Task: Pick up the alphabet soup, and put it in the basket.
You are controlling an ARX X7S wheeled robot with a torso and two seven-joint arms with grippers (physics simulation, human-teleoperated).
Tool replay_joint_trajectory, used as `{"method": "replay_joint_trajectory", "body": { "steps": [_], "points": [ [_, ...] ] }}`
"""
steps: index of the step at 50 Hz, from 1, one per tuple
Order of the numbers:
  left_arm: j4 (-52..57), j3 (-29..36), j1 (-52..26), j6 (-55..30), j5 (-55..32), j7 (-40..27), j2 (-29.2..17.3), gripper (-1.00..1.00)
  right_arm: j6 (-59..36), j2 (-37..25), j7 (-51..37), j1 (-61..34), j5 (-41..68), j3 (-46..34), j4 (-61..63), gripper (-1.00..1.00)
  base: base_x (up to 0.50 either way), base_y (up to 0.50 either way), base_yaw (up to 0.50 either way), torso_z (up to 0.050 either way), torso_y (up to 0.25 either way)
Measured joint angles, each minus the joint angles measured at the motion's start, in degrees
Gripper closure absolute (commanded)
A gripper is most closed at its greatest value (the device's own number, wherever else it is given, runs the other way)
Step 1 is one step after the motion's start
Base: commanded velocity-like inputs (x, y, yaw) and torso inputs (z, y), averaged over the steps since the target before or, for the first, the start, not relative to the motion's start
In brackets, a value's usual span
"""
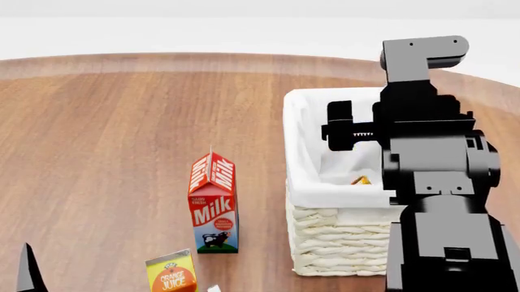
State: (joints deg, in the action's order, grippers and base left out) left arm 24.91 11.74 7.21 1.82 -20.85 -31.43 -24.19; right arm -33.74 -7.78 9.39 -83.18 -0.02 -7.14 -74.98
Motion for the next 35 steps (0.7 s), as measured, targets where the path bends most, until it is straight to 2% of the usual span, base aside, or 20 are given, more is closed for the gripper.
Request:
{"method": "replay_joint_trajectory", "body": {
  "steps": [18,35],
  "points": [
    [0.3,0.16,-0.02,0.0,-0.04,-0.21,-0.27,-1.0,6.18,0.07,-0.45,-0.49,-0.05,1.34,0.01,-1.0,0.0,0.0,0.0,0.0,0.0],
    [0.7,0.32,0.07,0.0,-0.01,-0.4,-0.58,-1.0,22.58,-0.14,-1.49,0.24,0.09,2.46,0.03,-1.0,0.0,0.0,0.0,0.0,0.0]
  ]
}}
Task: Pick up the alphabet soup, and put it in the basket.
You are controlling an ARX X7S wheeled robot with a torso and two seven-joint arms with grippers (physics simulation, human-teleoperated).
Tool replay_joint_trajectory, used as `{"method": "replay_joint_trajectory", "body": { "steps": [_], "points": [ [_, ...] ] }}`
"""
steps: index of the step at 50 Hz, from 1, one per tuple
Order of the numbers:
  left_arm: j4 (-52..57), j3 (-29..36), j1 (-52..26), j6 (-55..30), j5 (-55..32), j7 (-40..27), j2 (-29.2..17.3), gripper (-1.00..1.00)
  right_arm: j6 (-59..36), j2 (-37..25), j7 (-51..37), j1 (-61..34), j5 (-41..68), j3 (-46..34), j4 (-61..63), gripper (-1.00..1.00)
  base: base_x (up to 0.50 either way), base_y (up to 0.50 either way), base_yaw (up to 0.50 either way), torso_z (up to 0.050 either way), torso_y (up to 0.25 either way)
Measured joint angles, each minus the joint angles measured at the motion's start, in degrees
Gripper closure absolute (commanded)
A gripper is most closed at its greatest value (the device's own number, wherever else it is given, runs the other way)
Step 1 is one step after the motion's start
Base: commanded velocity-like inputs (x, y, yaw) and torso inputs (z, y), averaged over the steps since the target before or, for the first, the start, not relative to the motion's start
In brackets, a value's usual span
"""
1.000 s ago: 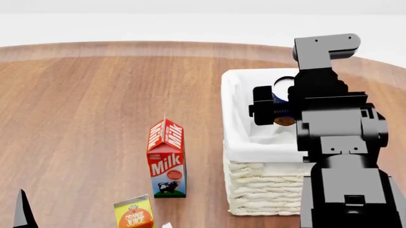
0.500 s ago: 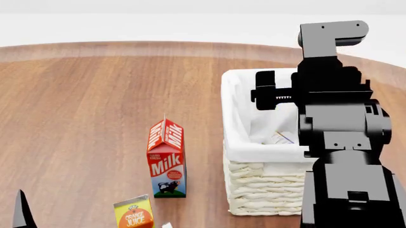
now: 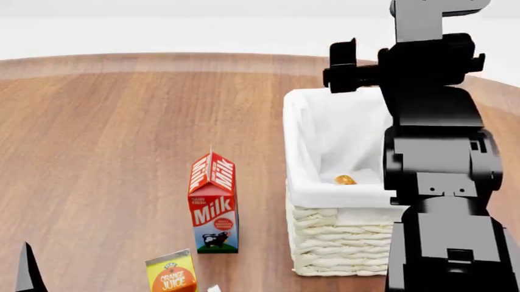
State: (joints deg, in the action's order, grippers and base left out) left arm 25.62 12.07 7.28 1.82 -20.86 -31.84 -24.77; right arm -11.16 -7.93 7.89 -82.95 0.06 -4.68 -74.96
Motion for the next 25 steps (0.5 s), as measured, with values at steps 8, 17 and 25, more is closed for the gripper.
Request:
{"method": "replay_joint_trajectory", "body": {
  "steps": [8,17,25],
  "points": [
    [0.32,0.21,0.21,0.11,0.21,-0.07,-0.13,-1.0,10.29,-0.1,-0.45,1.28,0.42,0.94,0.03,-1.0,0.0,0.0,0.0,0.0,0.0],
    [1.6,0.8,1.06,0.45,1.38,-0.33,-0.35,-1.0,21.52,-0.59,-2.27,4.63,0.29,1.74,3.45,-1.0,0.0,0.0,0.0,0.0,0.0],
    [5.35,0.4,2.05,-0.42,2.41,-1.23,-1.54,-1.0,21.53,-0.94,-4.48,12.74,-0.08,2.0,20.48,-1.0,0.0,0.0,0.0,0.0,0.0]
  ]
}}
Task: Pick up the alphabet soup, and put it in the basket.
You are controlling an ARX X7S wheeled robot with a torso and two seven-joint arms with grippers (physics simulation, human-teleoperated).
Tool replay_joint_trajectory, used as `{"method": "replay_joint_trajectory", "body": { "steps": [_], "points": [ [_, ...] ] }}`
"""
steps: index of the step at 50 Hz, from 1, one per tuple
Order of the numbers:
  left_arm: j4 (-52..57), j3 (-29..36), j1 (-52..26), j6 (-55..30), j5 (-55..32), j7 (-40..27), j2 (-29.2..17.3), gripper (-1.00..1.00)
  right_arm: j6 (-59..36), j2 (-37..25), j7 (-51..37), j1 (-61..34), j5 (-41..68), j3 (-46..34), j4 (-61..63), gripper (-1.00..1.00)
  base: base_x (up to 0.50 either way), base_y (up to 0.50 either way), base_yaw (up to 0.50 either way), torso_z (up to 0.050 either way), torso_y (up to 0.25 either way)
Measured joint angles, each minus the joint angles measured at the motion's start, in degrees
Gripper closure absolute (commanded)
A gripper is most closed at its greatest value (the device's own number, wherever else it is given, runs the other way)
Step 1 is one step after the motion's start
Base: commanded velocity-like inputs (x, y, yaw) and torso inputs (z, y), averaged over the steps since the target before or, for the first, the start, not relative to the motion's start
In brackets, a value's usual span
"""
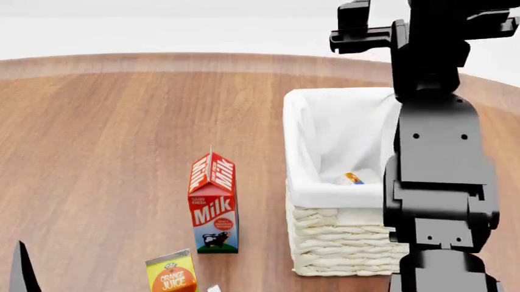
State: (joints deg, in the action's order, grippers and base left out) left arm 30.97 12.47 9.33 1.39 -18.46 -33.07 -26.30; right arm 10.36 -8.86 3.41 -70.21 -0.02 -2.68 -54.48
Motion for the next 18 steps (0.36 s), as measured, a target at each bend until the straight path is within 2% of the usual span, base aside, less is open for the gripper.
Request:
{"method": "replay_joint_trajectory", "body": {
  "steps": [9,18],
  "points": [
    [5.87,-2.77,0.59,-3.25,-0.4,-1.78,-2.8,-1.0,-2.71,0.51,-1.55,7.41,-0.08,-0.41,17.04,-1.0,0.0,0.0,0.0,0.0,0.0],
    [11.99,-6.1,1.97,-5.58,-1.71,-3.43,-5.47,-1.0,-9.28,0.6,-3.53,13.51,-0.89,-0.97,35.01,-1.0,0.0,0.0,0.0,0.0,0.0]
  ]
}}
